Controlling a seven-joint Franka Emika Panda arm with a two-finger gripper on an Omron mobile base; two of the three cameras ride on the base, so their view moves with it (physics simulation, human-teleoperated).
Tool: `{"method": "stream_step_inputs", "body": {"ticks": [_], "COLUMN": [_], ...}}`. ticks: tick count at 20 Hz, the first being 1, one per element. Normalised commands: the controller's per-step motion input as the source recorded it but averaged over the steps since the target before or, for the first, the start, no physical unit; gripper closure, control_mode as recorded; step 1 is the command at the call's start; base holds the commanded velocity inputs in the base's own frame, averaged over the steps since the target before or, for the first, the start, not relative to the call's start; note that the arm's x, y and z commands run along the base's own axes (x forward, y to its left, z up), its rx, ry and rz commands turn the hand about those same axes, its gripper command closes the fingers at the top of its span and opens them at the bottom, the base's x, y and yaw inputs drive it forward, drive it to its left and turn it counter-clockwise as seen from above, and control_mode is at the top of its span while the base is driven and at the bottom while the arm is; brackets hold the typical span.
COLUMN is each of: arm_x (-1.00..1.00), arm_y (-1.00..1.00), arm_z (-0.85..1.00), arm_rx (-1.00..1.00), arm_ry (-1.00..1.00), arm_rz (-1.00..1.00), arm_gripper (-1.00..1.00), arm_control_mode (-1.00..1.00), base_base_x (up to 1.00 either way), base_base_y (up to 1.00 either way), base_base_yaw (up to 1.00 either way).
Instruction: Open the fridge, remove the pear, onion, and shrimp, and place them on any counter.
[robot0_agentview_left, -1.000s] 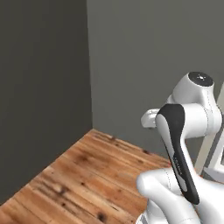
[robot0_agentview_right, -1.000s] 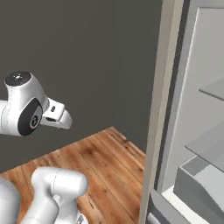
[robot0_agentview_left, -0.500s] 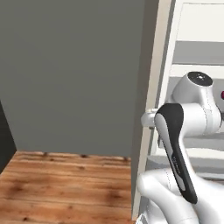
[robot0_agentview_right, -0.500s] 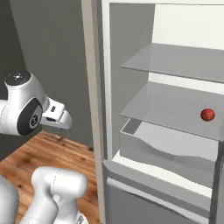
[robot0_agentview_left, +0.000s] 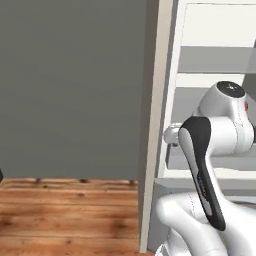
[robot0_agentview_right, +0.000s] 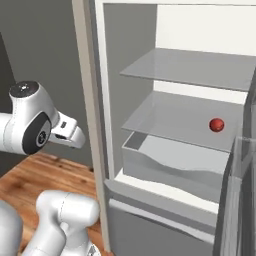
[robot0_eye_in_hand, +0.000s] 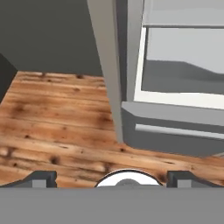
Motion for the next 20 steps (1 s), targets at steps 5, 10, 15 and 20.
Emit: {"method": "stream_step_inputs", "body": {"ticks": [5,10,15,20], "arm_x": [0.0,0.0,0.0,0.0], "arm_y": [0.0,0.0,0.0,0.0], "arm_z": [0.0,0.0,0.0,0.0], "arm_rx": [0.0,0.0,0.0,0.0], "arm_ry": [0.0,0.0,0.0,0.0], "arm_rz": [0.0,0.0,0.0,0.0], "arm_gripper": [-1.0,-1.0,-1.0,-1.0], "arm_control_mode": [1.0,1.0,1.0,1.0], "base_base_x": [0.0,0.01,0.34,0.51], "base_base_y": [-0.76,-0.43,0.04,0.01], "base_base_yaw": [-0.39,-0.55,-0.34,-0.18]}}
